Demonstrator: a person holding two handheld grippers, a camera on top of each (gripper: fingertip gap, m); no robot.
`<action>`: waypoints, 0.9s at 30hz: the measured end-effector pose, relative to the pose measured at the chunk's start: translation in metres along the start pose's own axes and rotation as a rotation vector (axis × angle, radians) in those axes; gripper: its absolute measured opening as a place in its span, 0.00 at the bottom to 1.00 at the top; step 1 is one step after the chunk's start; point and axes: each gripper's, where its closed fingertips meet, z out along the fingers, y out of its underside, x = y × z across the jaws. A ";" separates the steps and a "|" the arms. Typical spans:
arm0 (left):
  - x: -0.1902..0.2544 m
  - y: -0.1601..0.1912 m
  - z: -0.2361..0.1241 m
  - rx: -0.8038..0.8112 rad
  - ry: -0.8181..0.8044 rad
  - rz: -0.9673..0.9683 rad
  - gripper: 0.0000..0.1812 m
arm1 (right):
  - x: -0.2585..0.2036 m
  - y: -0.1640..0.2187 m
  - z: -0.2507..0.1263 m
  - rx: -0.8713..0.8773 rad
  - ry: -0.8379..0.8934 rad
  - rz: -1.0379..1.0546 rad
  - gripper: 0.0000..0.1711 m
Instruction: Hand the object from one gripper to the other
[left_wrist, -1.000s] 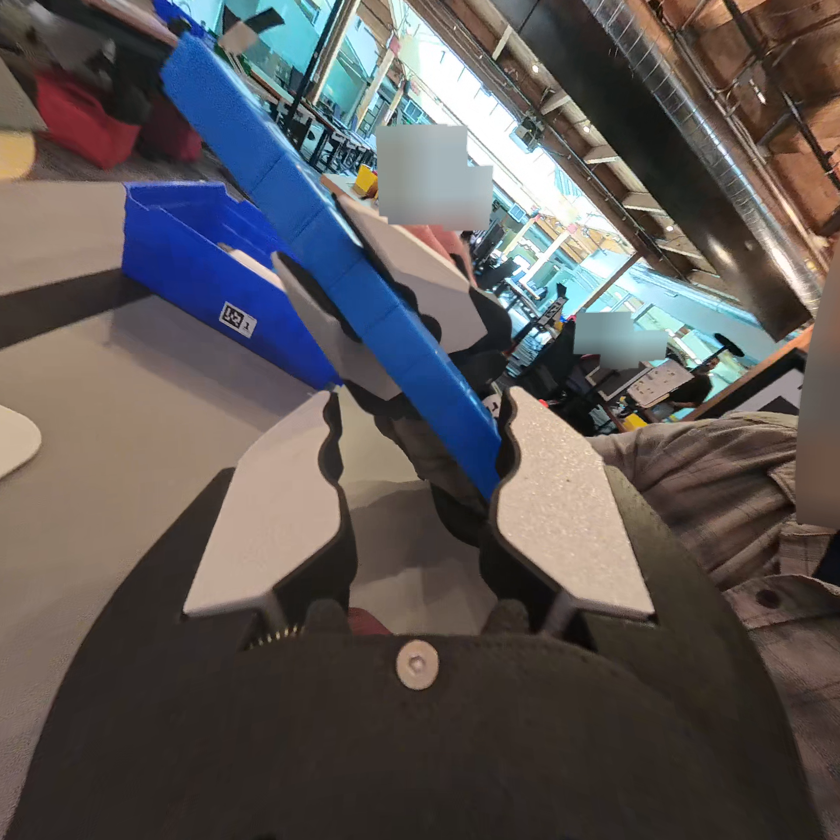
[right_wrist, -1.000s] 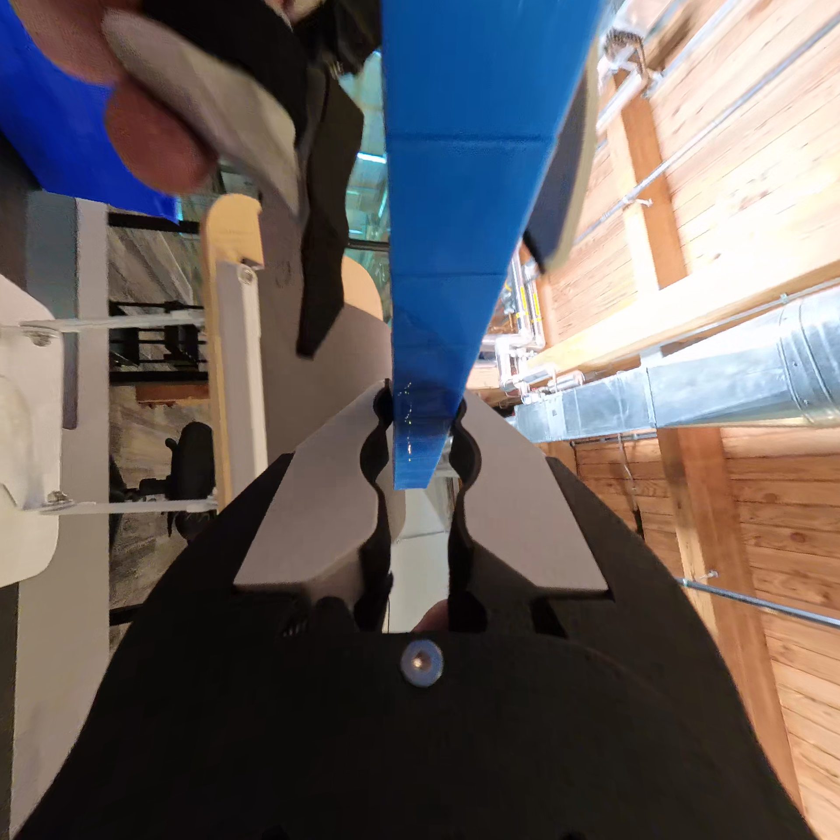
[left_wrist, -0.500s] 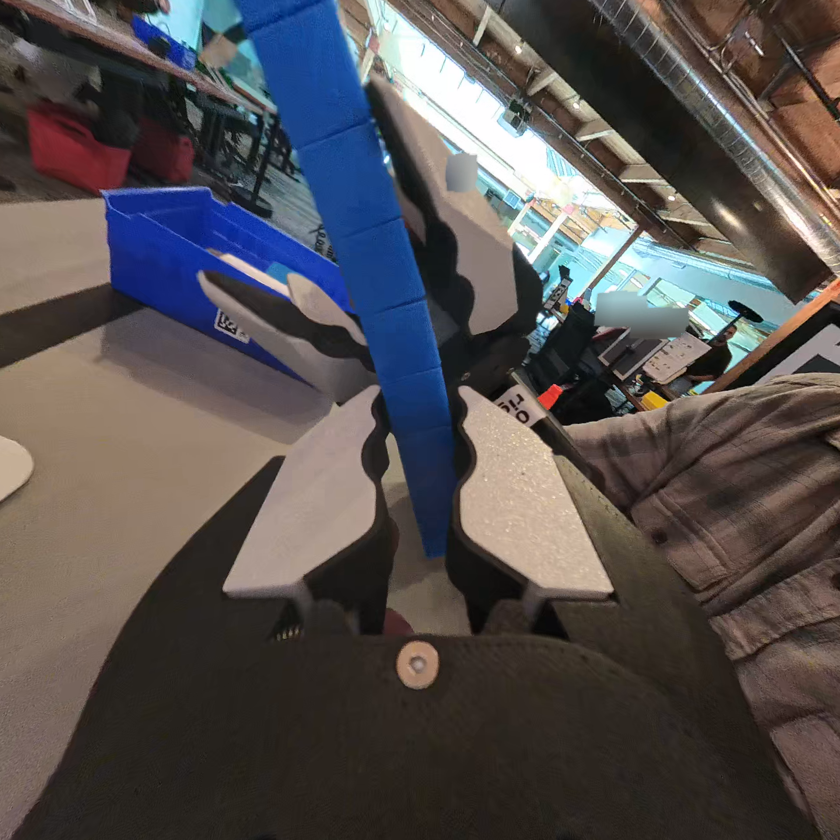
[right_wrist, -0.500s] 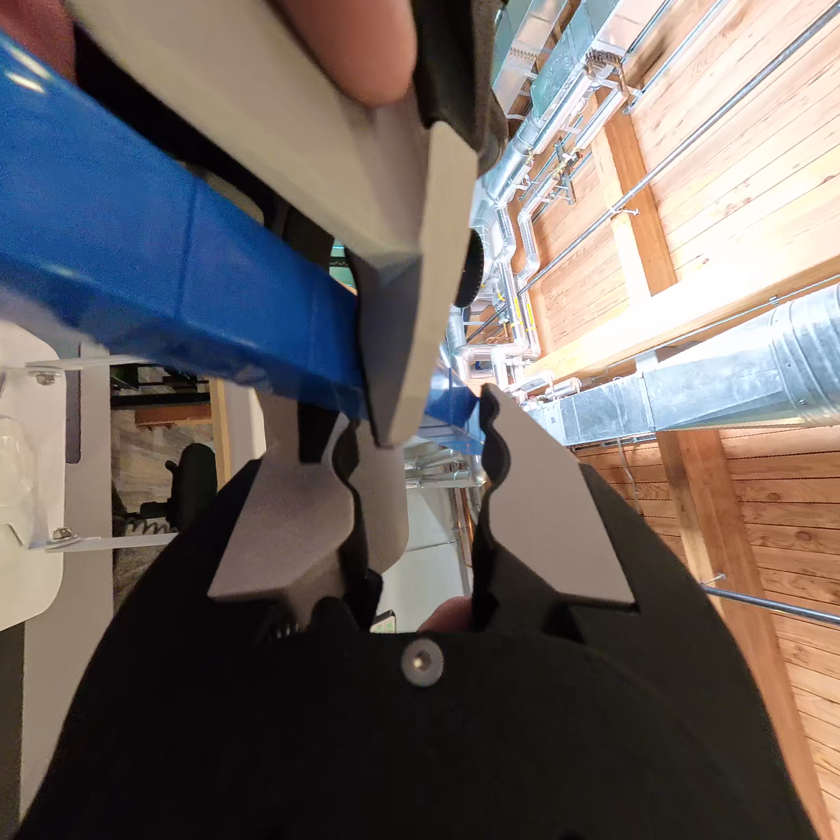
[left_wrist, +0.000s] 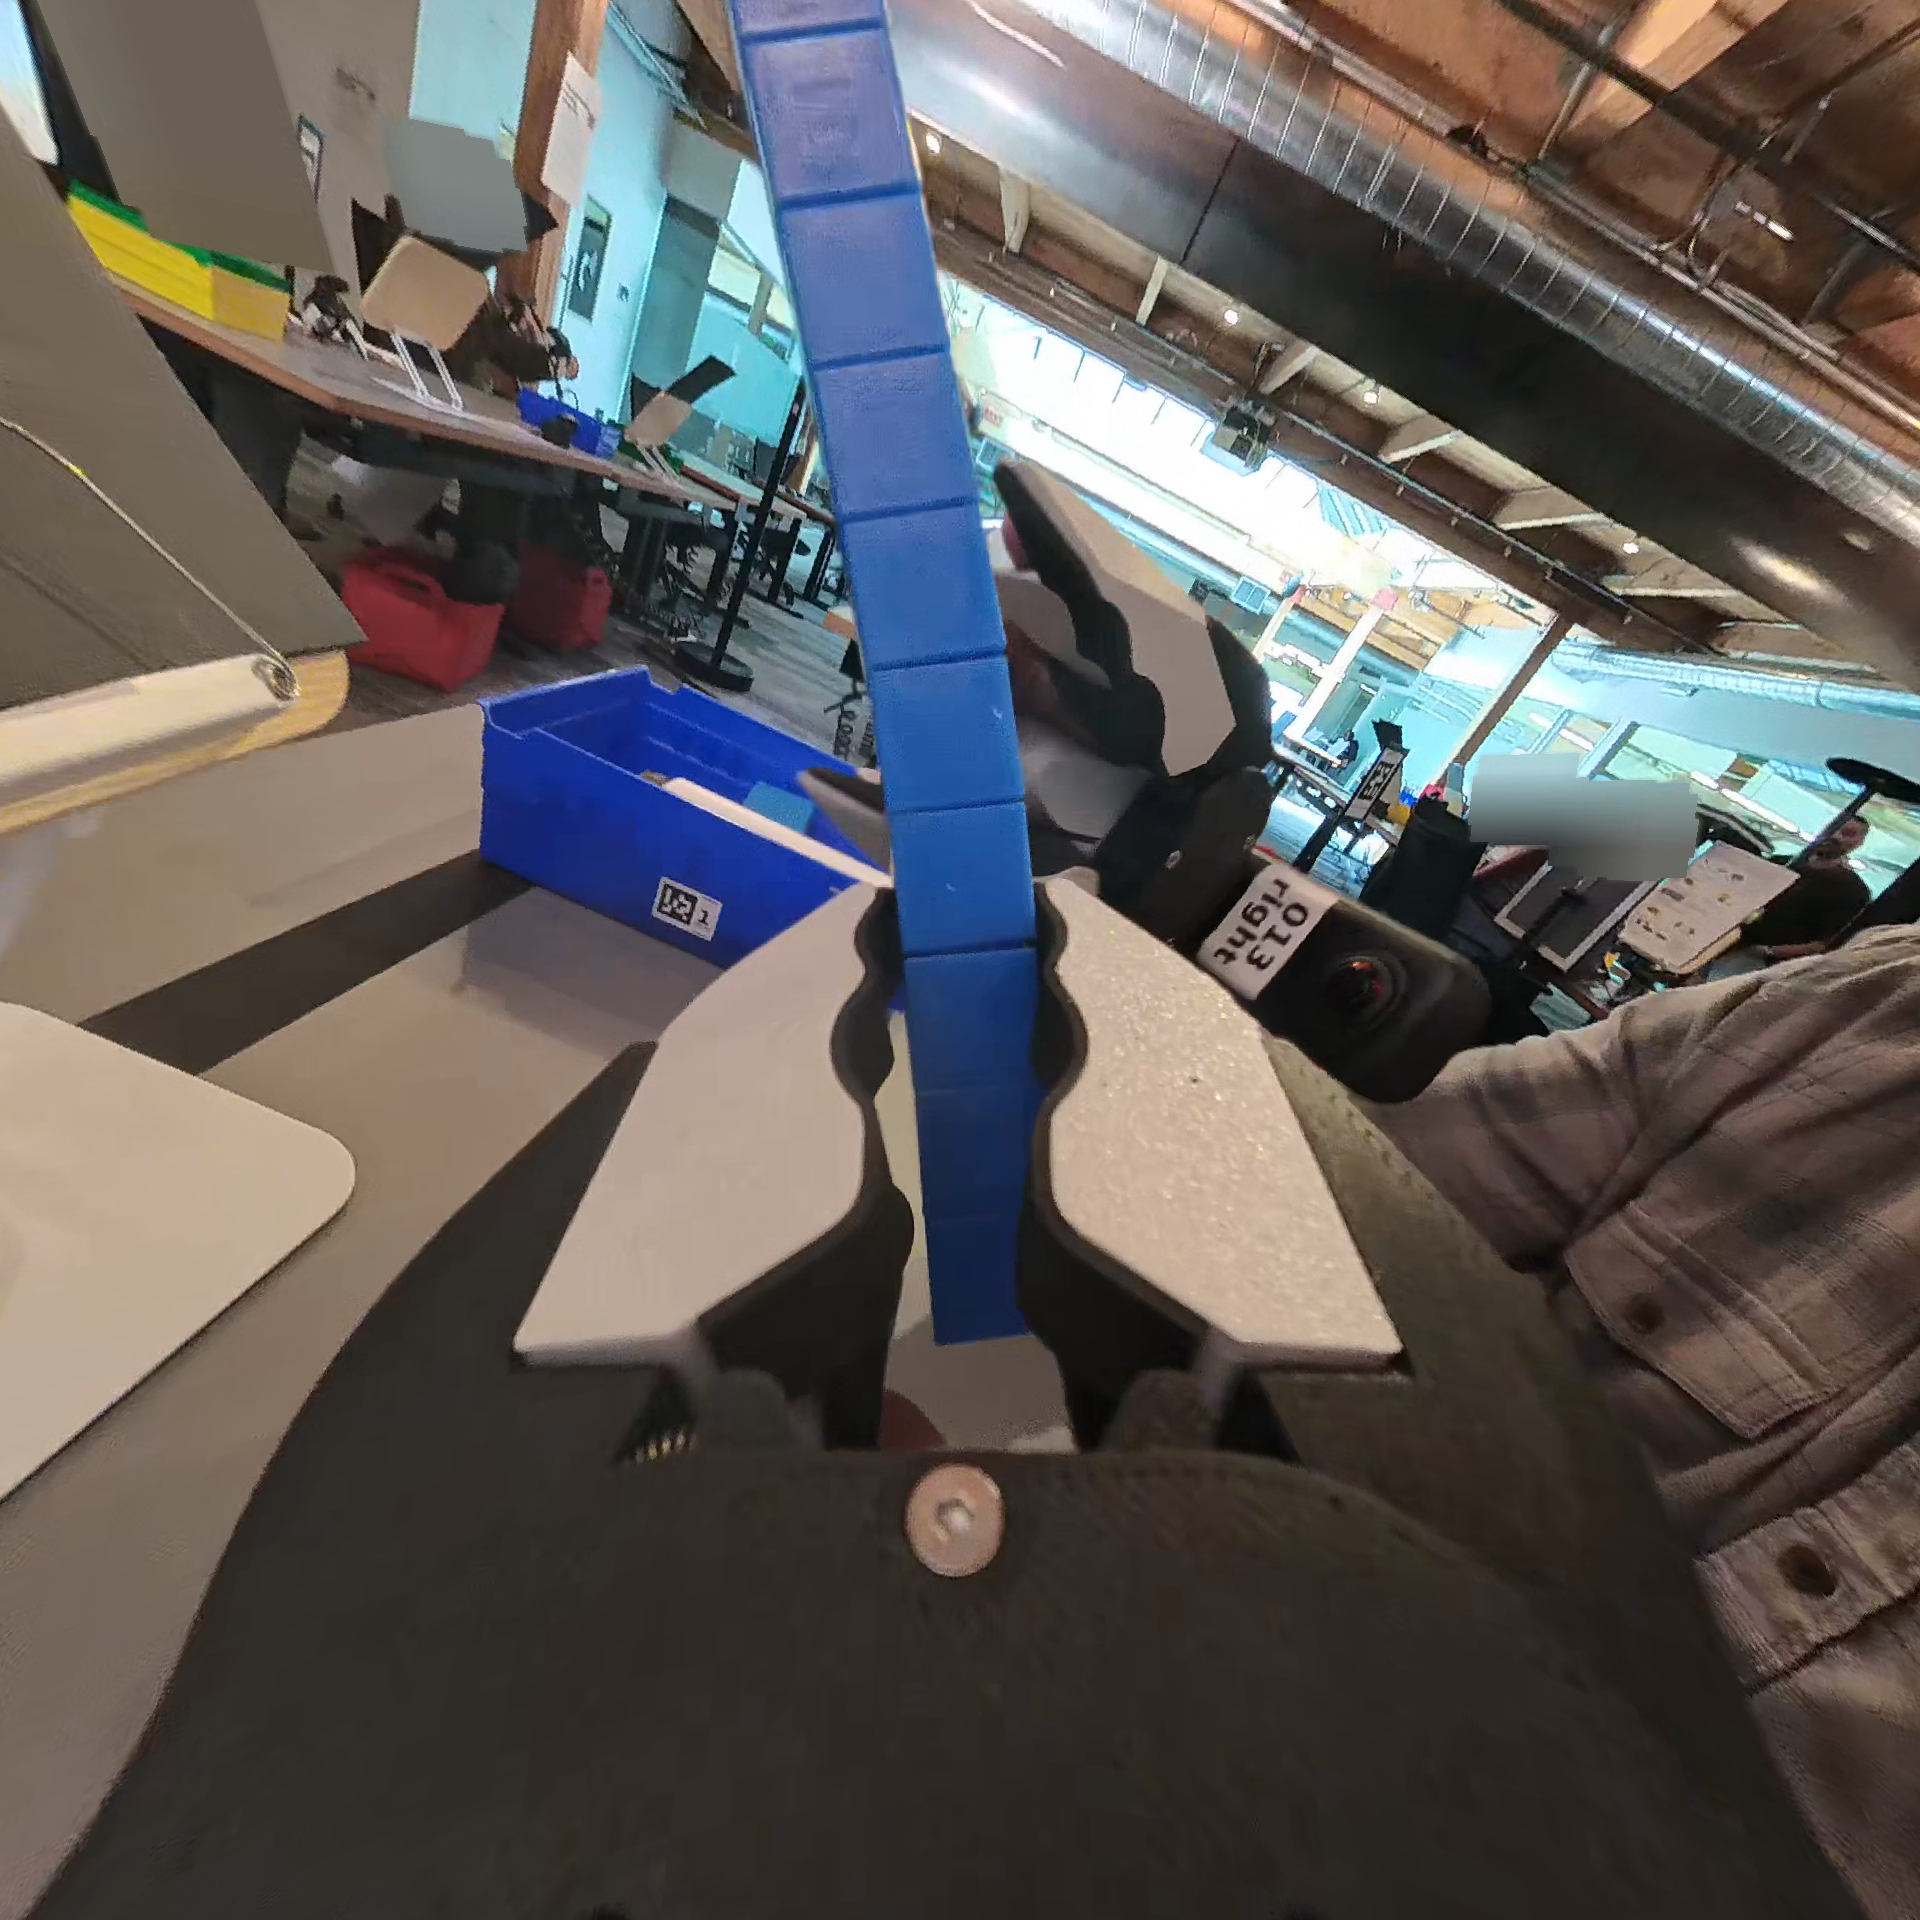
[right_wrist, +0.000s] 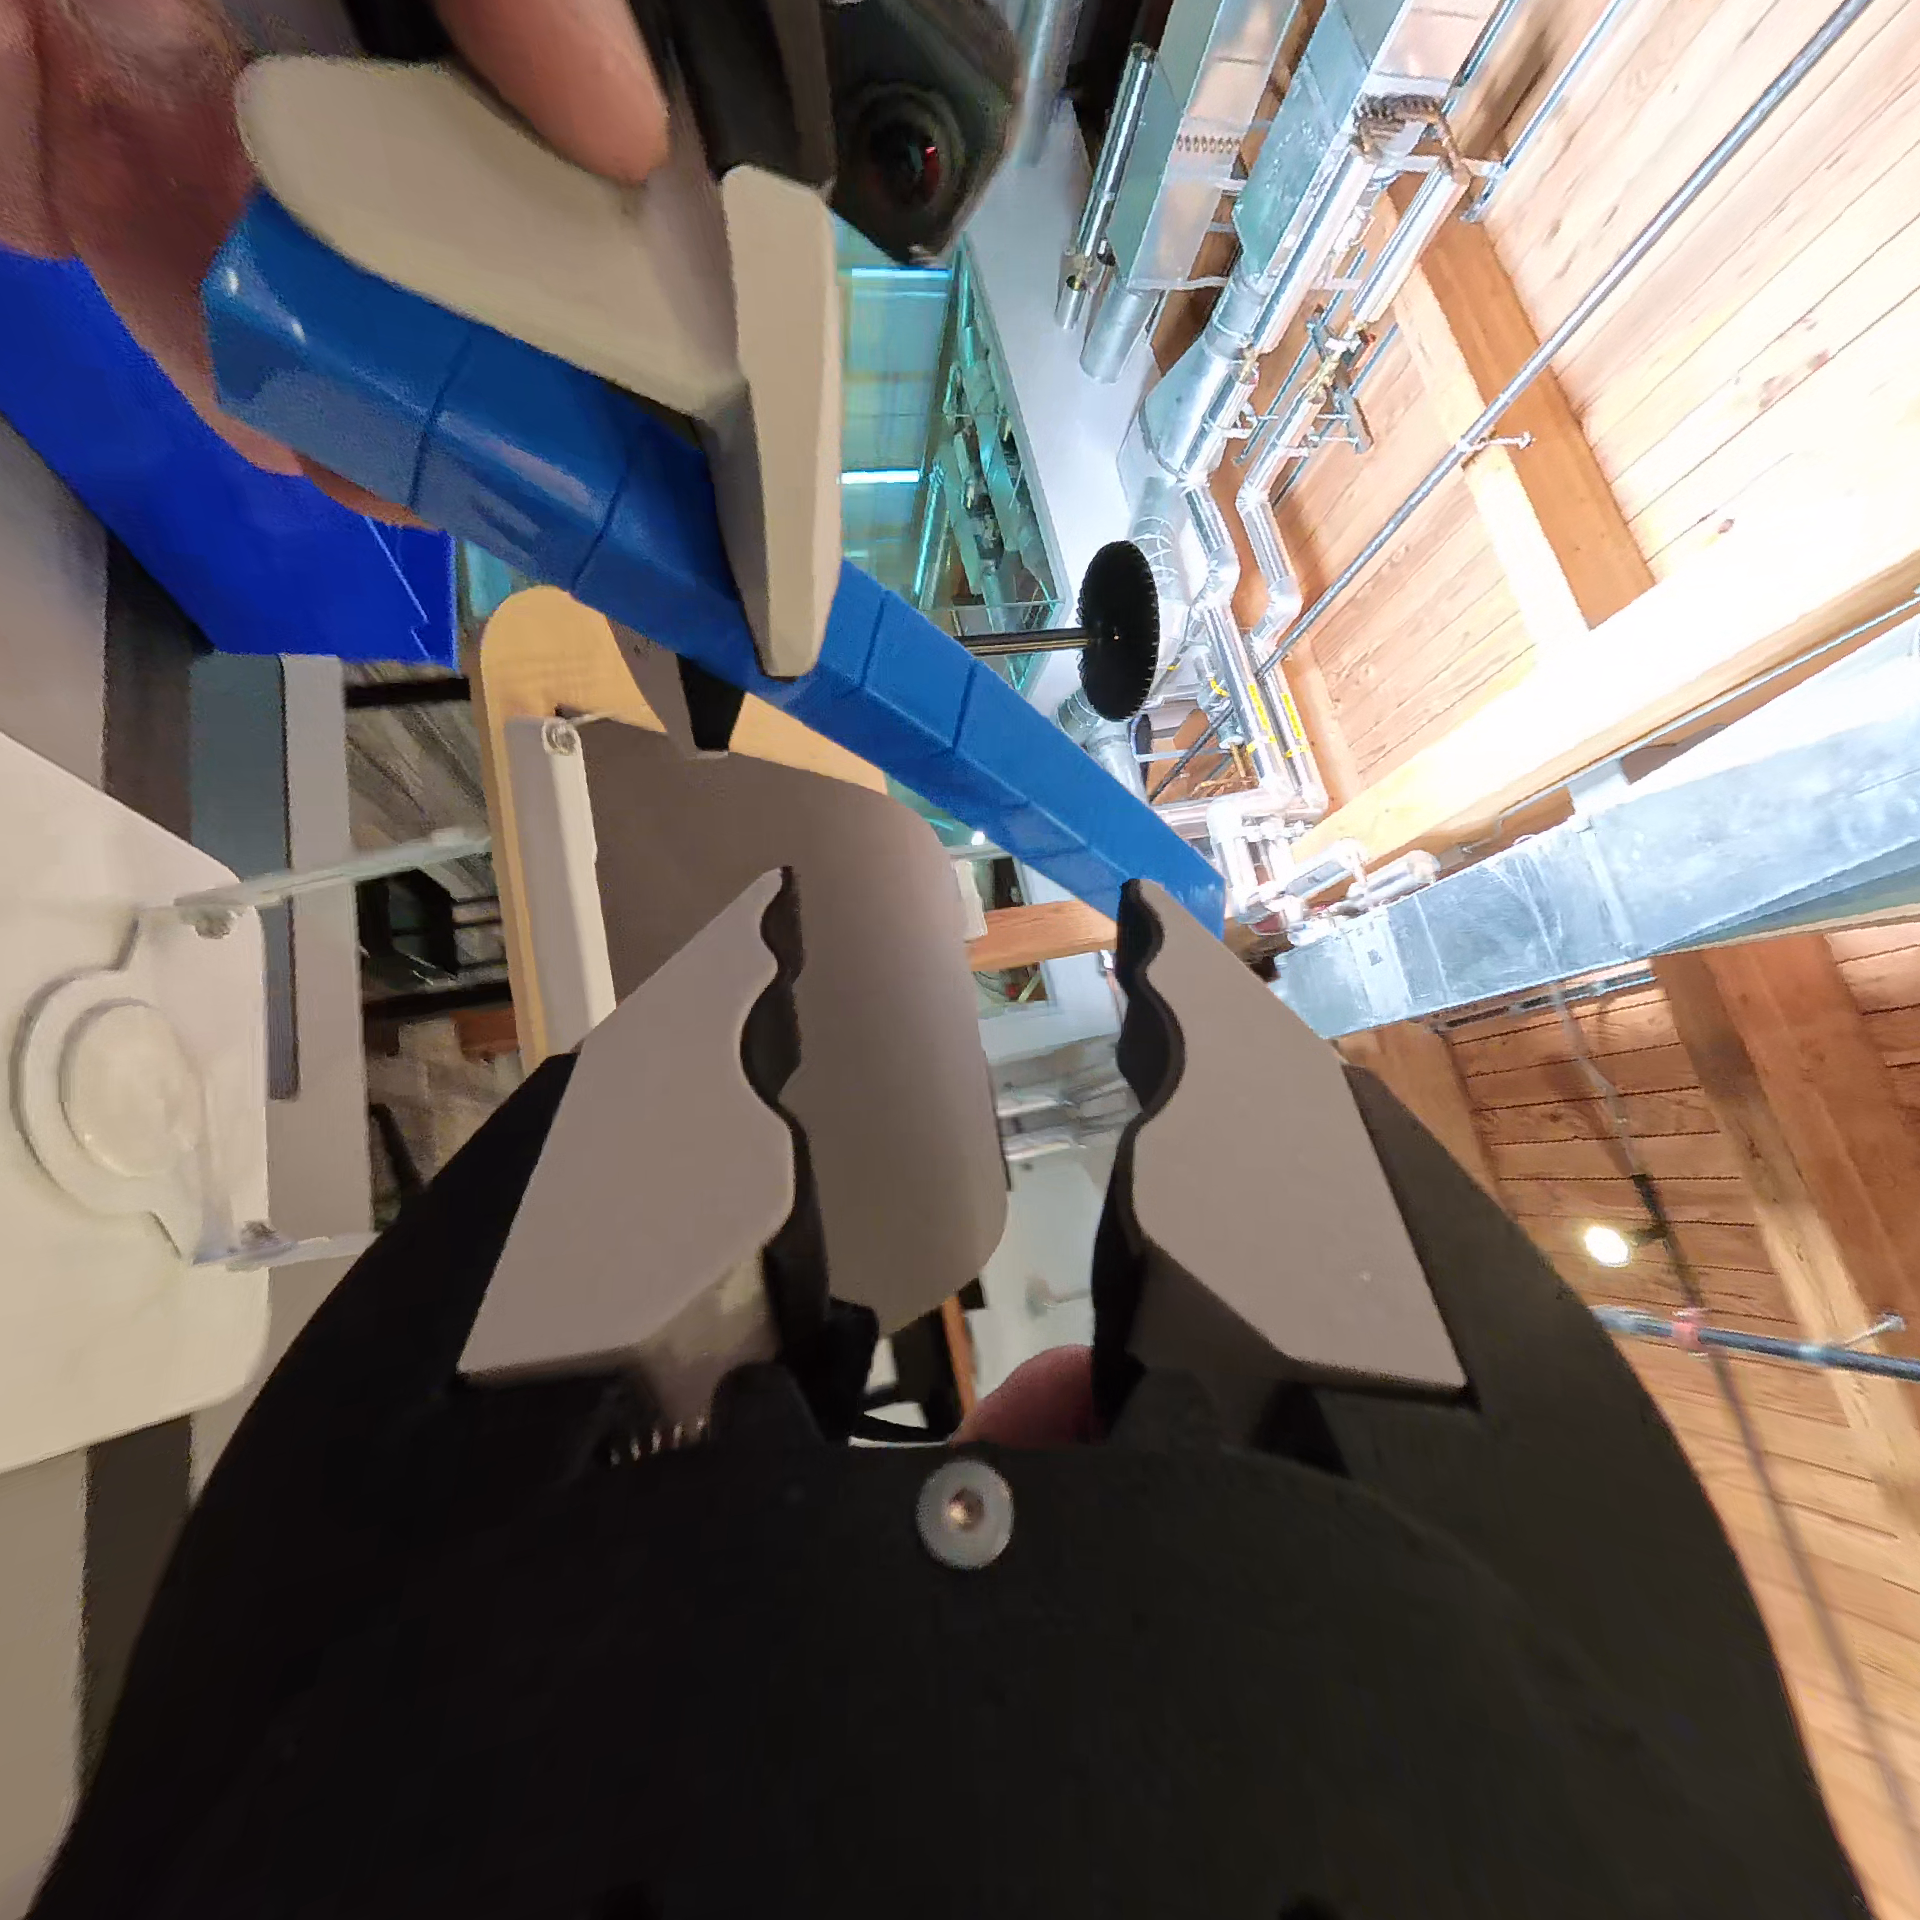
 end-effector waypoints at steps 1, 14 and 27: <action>-0.002 -0.002 -0.002 0.009 -0.011 0.005 0.12 | 0.001 -0.001 -0.002 0.017 -0.020 0.063 0.31; 0.002 0.001 -0.001 0.017 -0.081 0.408 0.13 | -0.006 -0.020 0.000 0.244 -0.533 1.505 0.36; -0.003 0.026 0.015 -0.035 -0.071 0.452 0.13 | 0.008 -0.038 -0.003 0.397 -0.543 1.664 0.15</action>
